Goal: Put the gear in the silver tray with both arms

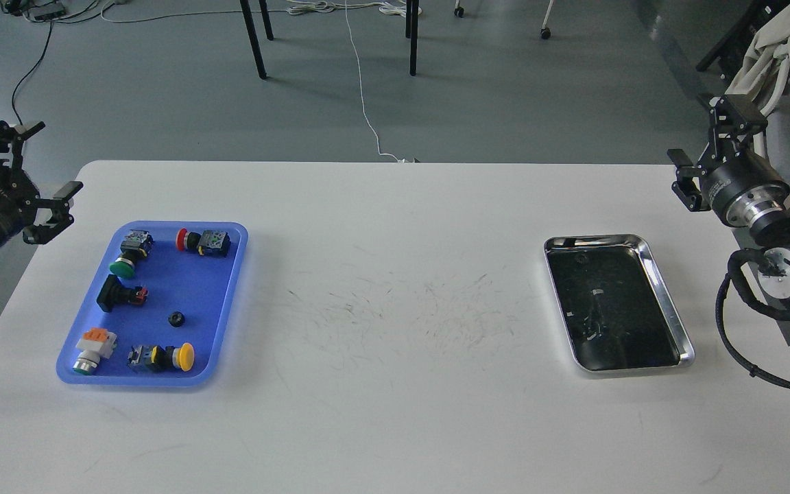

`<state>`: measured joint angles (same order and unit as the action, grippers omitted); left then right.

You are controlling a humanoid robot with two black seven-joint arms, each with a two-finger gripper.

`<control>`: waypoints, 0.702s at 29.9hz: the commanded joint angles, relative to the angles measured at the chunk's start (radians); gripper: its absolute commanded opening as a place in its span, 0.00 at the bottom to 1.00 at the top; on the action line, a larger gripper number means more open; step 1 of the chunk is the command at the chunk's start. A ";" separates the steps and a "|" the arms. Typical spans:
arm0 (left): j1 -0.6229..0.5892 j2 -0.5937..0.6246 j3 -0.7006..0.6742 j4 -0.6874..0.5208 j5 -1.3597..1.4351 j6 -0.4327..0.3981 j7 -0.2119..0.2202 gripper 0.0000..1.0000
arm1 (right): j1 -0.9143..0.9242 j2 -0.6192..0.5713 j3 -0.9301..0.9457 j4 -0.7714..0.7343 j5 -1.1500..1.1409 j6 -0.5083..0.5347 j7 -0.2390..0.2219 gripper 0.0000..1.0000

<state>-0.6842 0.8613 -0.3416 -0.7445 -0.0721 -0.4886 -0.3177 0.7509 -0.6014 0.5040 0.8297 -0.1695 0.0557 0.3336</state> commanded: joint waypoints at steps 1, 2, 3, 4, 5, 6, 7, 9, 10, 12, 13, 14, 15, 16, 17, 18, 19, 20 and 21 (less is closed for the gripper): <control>-0.012 -0.019 -0.005 0.014 -0.005 0.000 0.008 0.98 | 0.004 0.058 0.011 -0.010 0.002 -0.011 -0.013 0.96; -0.015 -0.030 -0.005 0.016 -0.005 0.000 0.011 0.98 | 0.011 0.083 0.013 -0.015 0.002 -0.017 -0.016 0.96; -0.020 -0.042 -0.007 0.016 -0.005 0.000 0.014 0.98 | 0.016 0.110 0.015 -0.020 0.002 -0.029 -0.021 0.96; -0.024 -0.047 -0.007 0.017 -0.006 0.000 0.017 0.98 | 0.019 0.132 0.019 -0.021 0.005 -0.045 -0.027 0.96; -0.032 -0.050 -0.007 0.020 -0.009 0.000 0.023 0.98 | 0.019 0.146 0.028 -0.021 0.014 -0.059 -0.036 0.96; -0.041 -0.051 -0.007 0.027 -0.014 0.000 0.029 0.98 | 0.019 0.160 0.039 -0.021 0.027 -0.072 -0.053 0.96; -0.044 -0.050 -0.008 0.028 -0.021 0.000 0.031 0.98 | 0.021 0.166 0.041 -0.021 0.033 -0.079 -0.064 0.96; -0.048 -0.053 -0.011 0.027 -0.035 0.000 0.032 0.98 | 0.028 0.176 0.042 -0.024 0.036 -0.083 -0.070 0.96; -0.049 -0.047 -0.002 0.013 -0.034 0.000 0.032 0.98 | 0.036 0.177 0.041 -0.026 0.036 -0.083 -0.070 0.96; -0.054 -0.010 0.010 -0.050 -0.028 0.000 0.031 0.98 | 0.048 0.177 0.036 -0.037 0.036 -0.082 -0.071 0.97; -0.054 0.042 0.013 -0.084 -0.025 0.000 0.032 0.98 | 0.053 0.177 0.042 -0.038 0.038 -0.082 -0.071 0.97; -0.052 0.085 0.012 -0.111 -0.021 0.000 0.032 0.98 | 0.056 0.177 0.044 -0.038 0.038 -0.083 -0.073 0.97; -0.054 0.117 0.013 -0.143 -0.021 0.000 0.031 0.98 | 0.061 0.178 0.045 -0.038 0.038 -0.083 -0.073 0.97; -0.058 0.148 0.016 -0.185 -0.018 0.000 0.031 0.98 | 0.061 0.178 0.050 -0.038 0.038 -0.083 -0.071 0.97; -0.066 0.171 0.019 -0.220 -0.012 0.000 0.034 0.98 | 0.061 0.180 0.050 -0.037 0.038 -0.083 -0.071 0.97; -0.074 0.185 0.019 -0.245 0.001 0.000 0.034 0.98 | 0.061 0.181 0.048 -0.038 0.038 -0.083 -0.071 0.97; -0.078 0.200 0.021 -0.265 0.027 0.000 0.034 0.98 | 0.059 0.186 0.045 -0.040 0.038 -0.082 -0.071 0.97; -0.077 0.214 0.021 -0.282 0.058 0.000 0.034 0.98 | 0.059 0.187 0.044 -0.040 0.038 -0.082 -0.070 0.97; -0.077 0.231 0.022 -0.321 0.105 0.000 0.034 0.98 | 0.059 0.187 0.042 -0.041 0.038 -0.080 -0.070 0.97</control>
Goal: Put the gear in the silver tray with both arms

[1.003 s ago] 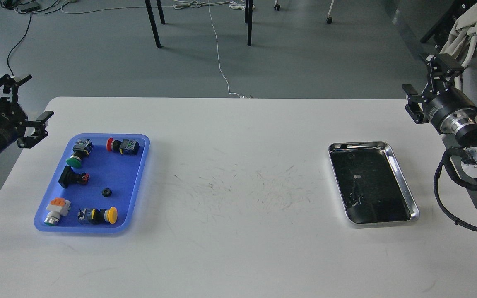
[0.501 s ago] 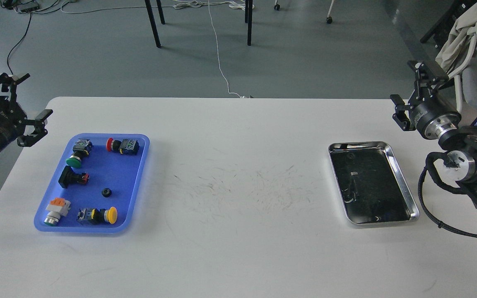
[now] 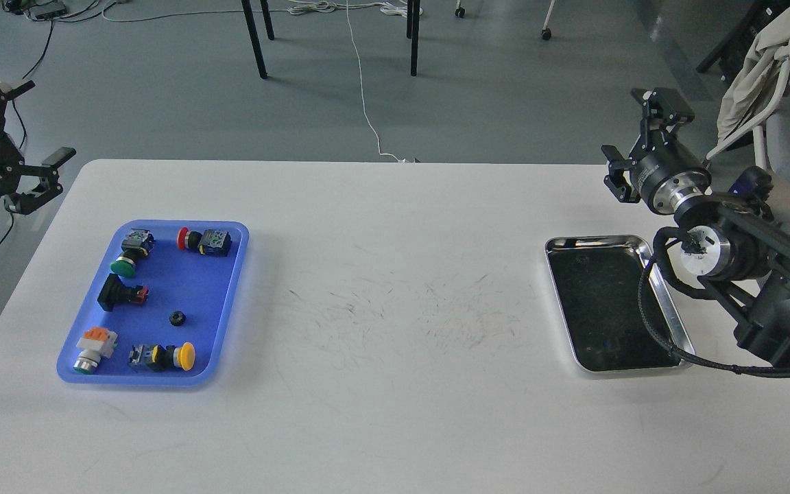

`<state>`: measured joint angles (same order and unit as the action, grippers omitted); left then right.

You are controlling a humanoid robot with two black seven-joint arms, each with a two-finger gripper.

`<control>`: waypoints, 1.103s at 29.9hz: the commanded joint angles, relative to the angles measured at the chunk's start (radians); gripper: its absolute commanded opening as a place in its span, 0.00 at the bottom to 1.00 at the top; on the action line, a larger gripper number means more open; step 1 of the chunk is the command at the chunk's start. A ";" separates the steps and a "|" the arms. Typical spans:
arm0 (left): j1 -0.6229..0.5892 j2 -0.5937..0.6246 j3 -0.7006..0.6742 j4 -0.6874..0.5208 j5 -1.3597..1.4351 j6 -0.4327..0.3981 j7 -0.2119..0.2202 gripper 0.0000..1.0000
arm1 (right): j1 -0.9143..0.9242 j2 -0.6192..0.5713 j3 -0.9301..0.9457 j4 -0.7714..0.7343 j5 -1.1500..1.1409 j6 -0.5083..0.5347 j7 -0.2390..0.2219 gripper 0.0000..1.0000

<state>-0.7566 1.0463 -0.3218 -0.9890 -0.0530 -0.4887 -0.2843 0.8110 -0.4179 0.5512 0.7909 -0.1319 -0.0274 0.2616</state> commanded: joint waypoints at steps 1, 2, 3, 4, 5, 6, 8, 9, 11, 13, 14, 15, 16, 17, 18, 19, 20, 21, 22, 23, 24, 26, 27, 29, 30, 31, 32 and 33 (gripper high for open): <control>-0.004 0.060 0.004 -0.109 0.134 0.000 -0.006 0.98 | -0.003 0.005 -0.005 -0.004 0.000 0.003 0.002 0.97; -0.003 0.078 0.004 -0.152 0.187 0.000 -0.007 0.98 | -0.003 0.007 -0.005 -0.004 -0.002 0.003 0.002 0.97; 0.000 0.096 0.004 -0.180 0.246 0.000 -0.007 0.98 | -0.004 0.007 -0.007 -0.004 -0.002 0.003 0.002 0.97; 0.000 0.107 0.004 -0.192 0.299 0.000 -0.009 0.98 | -0.004 0.007 -0.007 -0.004 -0.002 0.003 0.004 0.97; 0.000 0.118 0.004 -0.210 0.362 0.000 -0.013 0.98 | -0.003 0.007 -0.007 -0.002 -0.002 0.003 0.004 0.97; 0.003 0.127 0.006 -0.239 0.421 0.000 -0.012 0.98 | -0.003 0.007 -0.007 -0.002 -0.002 0.003 0.004 0.97; 0.003 0.165 0.012 -0.304 0.513 0.000 -0.016 0.98 | -0.003 0.005 -0.008 -0.002 -0.002 0.006 0.004 0.97; 0.003 0.196 0.010 -0.325 0.557 0.000 -0.018 0.98 | -0.003 0.005 -0.010 -0.002 -0.002 0.006 0.004 0.97; 0.000 0.236 0.010 -0.347 0.587 0.000 -0.033 0.98 | -0.006 0.005 -0.010 0.001 0.000 0.009 0.005 0.98; 0.003 0.259 0.012 -0.381 0.608 0.000 -0.062 0.98 | -0.009 0.005 -0.010 0.004 -0.002 0.009 0.005 0.98; 0.000 0.265 0.012 -0.399 0.625 0.000 -0.079 0.98 | -0.010 0.004 -0.010 0.004 -0.002 0.009 0.007 0.98; 0.000 0.276 0.010 -0.416 0.646 0.000 -0.094 0.98 | -0.010 0.004 -0.010 0.004 -0.002 0.009 0.007 0.98; -0.006 0.291 0.009 -0.439 0.676 0.000 -0.111 0.98 | -0.010 0.004 -0.010 0.004 -0.002 0.009 0.008 0.98; -0.012 0.305 0.006 -0.459 0.708 0.000 -0.127 0.98 | -0.010 0.004 -0.010 0.004 -0.002 0.009 0.008 0.98; -0.018 0.311 0.006 -0.474 0.747 0.000 -0.145 0.98 | -0.010 0.002 -0.010 0.004 -0.002 0.009 0.008 0.98; -0.026 0.313 0.004 -0.491 0.790 0.000 -0.162 0.98 | -0.010 0.002 -0.010 0.005 -0.002 0.009 0.008 0.98; -0.032 0.314 0.004 -0.513 0.830 0.000 -0.177 0.98 | -0.010 0.002 -0.011 0.005 -0.002 0.009 0.010 0.98; -0.035 0.314 0.007 -0.532 0.873 0.000 -0.182 0.98 | -0.010 0.002 -0.010 0.005 -0.002 0.009 0.010 0.98; -0.035 0.314 0.006 -0.534 0.883 0.000 -0.182 0.98 | -0.010 0.002 -0.010 0.005 -0.002 0.009 0.010 0.98; -0.035 0.314 0.006 -0.534 0.883 0.000 -0.182 0.98 | -0.010 0.002 -0.010 0.005 -0.002 0.009 0.010 0.98; -0.035 0.314 0.006 -0.534 0.883 0.000 -0.182 0.98 | -0.010 0.002 -0.010 0.005 -0.002 0.009 0.010 0.98; -0.050 0.281 0.006 -0.536 1.080 0.056 -0.185 0.94 | -0.010 0.004 -0.011 0.007 -0.002 0.007 0.011 0.98; -0.050 0.265 0.009 -0.536 1.111 0.061 -0.182 0.92 | -0.010 0.004 -0.011 0.007 -0.002 0.007 0.011 0.98; -0.055 0.248 0.006 -0.536 1.151 0.064 -0.184 0.87 | -0.010 0.004 -0.011 0.007 -0.003 0.007 0.011 0.98; -0.053 0.242 0.006 -0.534 1.174 0.070 -0.181 0.84 | -0.010 0.004 -0.011 0.007 -0.002 0.007 0.011 0.98; -0.055 0.236 0.007 -0.533 1.200 0.078 -0.171 0.81 | -0.009 0.004 -0.011 0.007 -0.003 0.007 0.011 0.98; -0.050 0.227 0.009 -0.528 1.228 0.087 -0.161 0.80 | -0.009 0.002 -0.011 0.007 -0.003 0.007 0.011 0.98; -0.047 0.215 0.010 -0.511 1.257 0.097 -0.153 0.79 | -0.009 0.002 -0.011 0.007 -0.003 0.006 0.011 0.98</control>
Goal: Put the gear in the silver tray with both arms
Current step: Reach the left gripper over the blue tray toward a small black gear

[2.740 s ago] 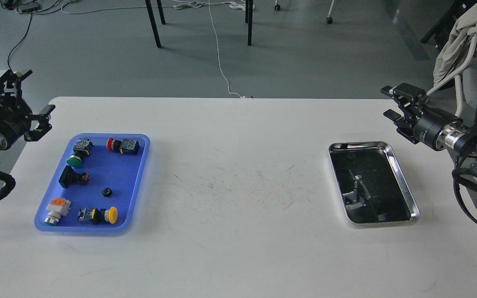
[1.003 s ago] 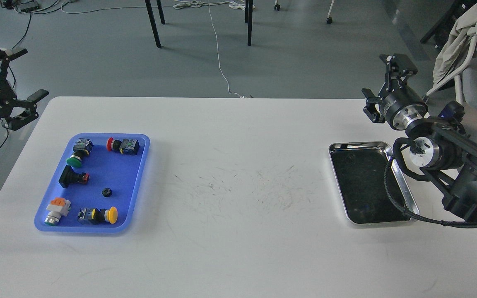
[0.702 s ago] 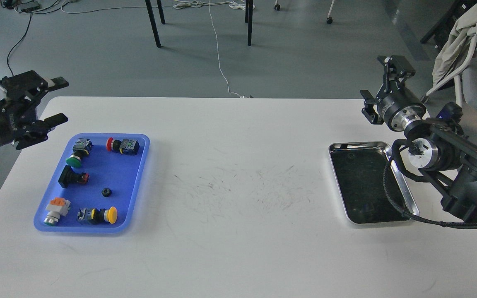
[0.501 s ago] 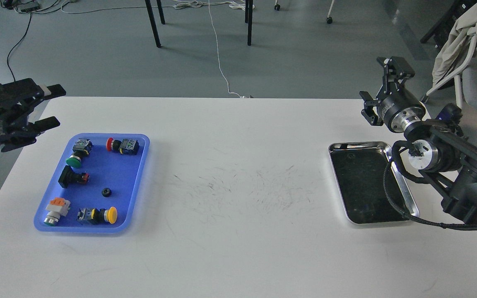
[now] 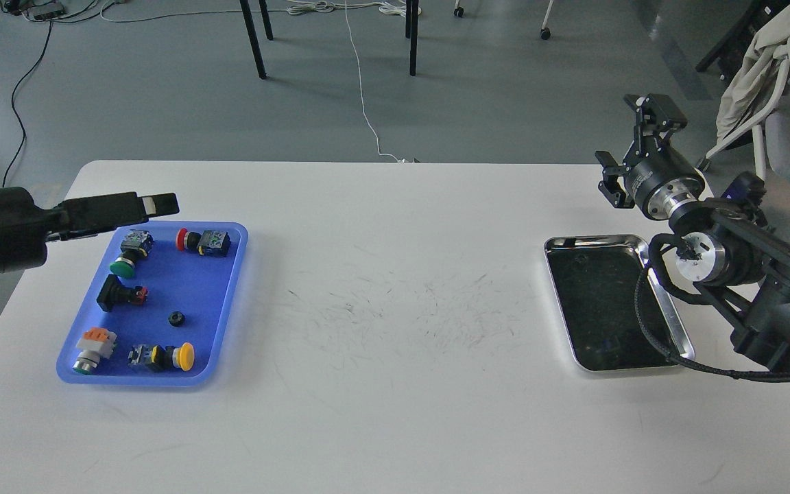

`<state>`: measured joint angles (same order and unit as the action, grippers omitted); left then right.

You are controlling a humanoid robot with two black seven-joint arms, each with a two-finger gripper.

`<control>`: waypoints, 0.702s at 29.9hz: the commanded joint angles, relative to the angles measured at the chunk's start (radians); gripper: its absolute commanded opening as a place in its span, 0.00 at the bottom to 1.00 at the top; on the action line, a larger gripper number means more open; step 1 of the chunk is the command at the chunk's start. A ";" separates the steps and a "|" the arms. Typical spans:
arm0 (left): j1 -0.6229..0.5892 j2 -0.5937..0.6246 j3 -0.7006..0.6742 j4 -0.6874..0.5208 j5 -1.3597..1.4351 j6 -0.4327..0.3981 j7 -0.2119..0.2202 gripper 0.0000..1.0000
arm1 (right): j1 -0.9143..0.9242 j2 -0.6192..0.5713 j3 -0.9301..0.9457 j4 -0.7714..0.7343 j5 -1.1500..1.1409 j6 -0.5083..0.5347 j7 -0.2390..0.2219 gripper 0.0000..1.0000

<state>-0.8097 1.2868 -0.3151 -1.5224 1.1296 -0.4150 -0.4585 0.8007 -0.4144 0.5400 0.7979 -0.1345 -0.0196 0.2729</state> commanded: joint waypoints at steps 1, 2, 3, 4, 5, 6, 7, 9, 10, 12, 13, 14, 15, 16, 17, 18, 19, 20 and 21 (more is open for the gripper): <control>0.001 -0.052 -0.001 0.051 0.117 0.031 0.015 0.79 | 0.003 -0.004 0.000 0.001 0.000 0.000 0.000 0.98; -0.003 -0.078 0.001 0.070 0.151 0.038 0.012 0.79 | 0.003 -0.006 0.000 0.001 0.000 -0.002 0.000 0.98; -0.003 -0.105 0.002 0.077 0.185 0.044 0.012 0.80 | 0.003 -0.006 0.002 0.000 0.000 -0.002 0.002 0.98; -0.002 -0.122 0.004 0.082 0.205 0.042 0.006 0.85 | 0.002 -0.009 0.002 0.000 0.000 0.000 0.002 0.98; 0.000 -0.136 0.005 0.087 0.216 0.047 0.003 0.95 | 0.002 -0.009 0.000 0.000 0.000 -0.002 0.002 0.98; 0.000 -0.150 -0.002 0.096 0.213 0.056 0.008 0.99 | 0.002 -0.009 0.002 0.001 0.000 0.000 0.003 0.98; -0.002 -0.155 -0.005 0.112 0.200 0.064 0.001 0.99 | 0.002 -0.009 0.002 0.000 0.000 -0.002 0.003 0.98; 0.003 -0.170 -0.005 0.152 0.199 0.073 -0.026 0.99 | 0.002 -0.009 0.003 0.000 0.000 -0.002 0.003 0.98; 0.001 -0.178 -0.001 0.168 0.199 0.067 -0.030 0.99 | 0.002 -0.009 0.003 0.000 0.000 -0.002 0.003 0.98; 0.010 -0.193 0.007 0.172 0.220 0.081 -0.030 0.98 | 0.002 -0.009 0.005 0.000 0.000 -0.002 0.003 0.98; 0.014 -0.199 0.008 0.172 0.235 0.085 -0.030 0.98 | 0.002 -0.007 0.005 0.000 0.000 -0.002 0.005 0.98; 0.015 -0.204 0.008 0.174 0.261 0.096 -0.030 0.98 | 0.002 -0.007 0.005 0.000 0.000 -0.002 0.005 0.98; 0.017 -0.205 0.008 0.172 0.300 0.111 -0.030 0.96 | 0.002 -0.007 0.005 0.000 0.000 -0.002 0.005 0.98; 0.023 -0.205 0.008 0.174 0.341 0.128 -0.030 0.92 | 0.002 -0.007 0.005 0.000 0.000 -0.003 0.005 0.98; 0.029 -0.205 0.011 0.174 0.373 0.136 -0.030 0.89 | 0.002 -0.007 0.003 0.000 0.000 -0.003 0.005 0.98; 0.035 -0.207 0.016 0.172 0.403 0.136 -0.030 0.84 | 0.002 -0.007 0.002 0.000 0.000 -0.005 0.005 0.98; 0.037 -0.208 0.019 0.172 0.430 0.139 -0.030 0.82 | 0.000 -0.009 0.002 0.000 0.000 -0.007 0.005 0.98; 0.040 -0.208 0.022 0.174 0.449 0.143 -0.030 0.81 | 0.000 -0.009 0.000 0.000 0.000 -0.007 0.005 0.98; 0.044 -0.211 0.024 0.182 0.462 0.154 -0.030 0.81 | 0.000 -0.010 -0.002 0.000 0.000 -0.007 0.005 0.98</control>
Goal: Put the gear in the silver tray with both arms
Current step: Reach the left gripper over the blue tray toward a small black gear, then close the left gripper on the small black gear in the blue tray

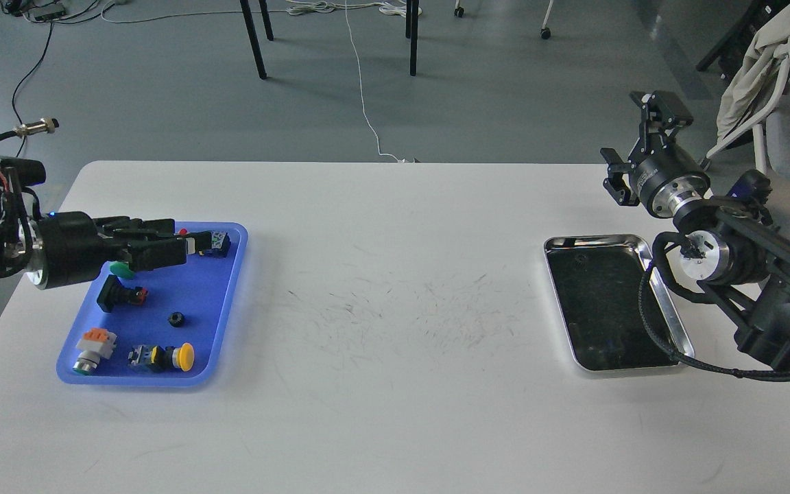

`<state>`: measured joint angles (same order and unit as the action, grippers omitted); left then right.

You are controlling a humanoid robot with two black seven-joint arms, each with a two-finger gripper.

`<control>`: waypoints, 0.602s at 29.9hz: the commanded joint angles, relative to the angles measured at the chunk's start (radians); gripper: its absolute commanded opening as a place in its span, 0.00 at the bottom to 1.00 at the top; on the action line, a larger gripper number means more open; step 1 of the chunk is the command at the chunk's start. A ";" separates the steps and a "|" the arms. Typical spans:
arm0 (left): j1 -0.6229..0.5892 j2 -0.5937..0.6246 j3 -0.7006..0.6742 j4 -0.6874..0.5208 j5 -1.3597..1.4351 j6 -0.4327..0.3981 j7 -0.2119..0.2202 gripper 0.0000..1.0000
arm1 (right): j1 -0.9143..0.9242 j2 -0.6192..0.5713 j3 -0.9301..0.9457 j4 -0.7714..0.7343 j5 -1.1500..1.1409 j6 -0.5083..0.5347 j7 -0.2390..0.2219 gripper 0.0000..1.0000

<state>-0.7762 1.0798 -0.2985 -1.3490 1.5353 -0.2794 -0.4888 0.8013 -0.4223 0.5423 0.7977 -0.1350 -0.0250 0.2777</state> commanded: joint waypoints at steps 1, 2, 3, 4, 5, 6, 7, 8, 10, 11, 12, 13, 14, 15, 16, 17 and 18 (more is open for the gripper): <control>0.018 -0.011 0.015 0.017 0.071 0.032 0.000 0.81 | -0.001 -0.003 -0.004 0.000 0.000 -0.001 0.000 0.98; 0.027 -0.021 0.024 0.034 0.094 0.051 0.000 0.81 | -0.001 -0.004 -0.004 0.000 0.000 -0.001 0.000 0.98; 0.035 -0.030 0.033 0.047 0.124 0.074 0.000 0.81 | 0.001 -0.006 -0.004 0.000 0.000 -0.001 -0.002 0.98; 0.041 -0.037 0.045 0.050 0.158 0.095 0.000 0.81 | -0.001 -0.006 -0.004 0.000 0.000 -0.001 0.000 0.98; 0.046 -0.041 0.058 0.056 0.193 0.118 0.000 0.81 | -0.001 -0.006 -0.004 0.000 0.000 -0.001 -0.002 0.98; 0.051 -0.041 0.074 0.059 0.228 0.143 0.000 0.81 | -0.001 -0.006 -0.004 0.000 0.000 -0.001 0.000 0.98; 0.054 -0.044 0.087 0.063 0.247 0.164 0.000 0.80 | -0.001 -0.007 -0.002 0.002 0.000 -0.001 0.000 0.98; 0.054 -0.044 0.096 0.067 0.252 0.178 0.000 0.81 | -0.002 -0.007 -0.002 0.002 0.000 -0.001 -0.002 0.98; 0.055 -0.044 0.101 0.067 0.270 0.192 0.000 0.80 | -0.002 -0.012 -0.002 0.002 0.000 -0.001 0.000 0.98; 0.057 -0.046 0.101 0.070 0.279 0.196 0.000 0.80 | -0.002 -0.016 -0.002 0.002 0.000 -0.001 0.000 0.98; 0.057 -0.054 0.104 0.074 0.291 0.206 0.000 0.80 | -0.004 -0.021 -0.002 0.002 0.000 -0.001 0.000 0.98; 0.057 -0.064 0.107 0.086 0.302 0.216 0.000 0.80 | -0.004 -0.021 -0.002 0.002 0.000 -0.001 0.000 0.98; 0.057 -0.076 0.110 0.112 0.316 0.233 0.000 0.80 | -0.004 -0.023 -0.002 0.003 0.000 -0.001 0.000 0.98; 0.058 -0.089 0.114 0.138 0.339 0.255 0.000 0.80 | -0.005 -0.023 -0.002 0.003 0.000 -0.001 0.000 0.98; 0.060 -0.096 0.122 0.154 0.356 0.268 0.000 0.80 | -0.005 -0.023 -0.002 0.003 0.000 -0.001 0.000 0.98; 0.063 -0.103 0.133 0.163 0.376 0.285 0.000 0.80 | -0.007 -0.023 -0.002 0.003 0.000 -0.001 0.000 0.98; 0.064 -0.104 0.140 0.166 0.387 0.299 0.000 0.79 | -0.007 -0.024 -0.002 0.003 0.000 -0.001 0.000 0.98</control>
<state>-0.7170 0.9917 -0.1799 -1.2121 1.8780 -0.0231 -0.4890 0.7962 -0.4445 0.5400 0.8003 -0.1350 -0.0262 0.2776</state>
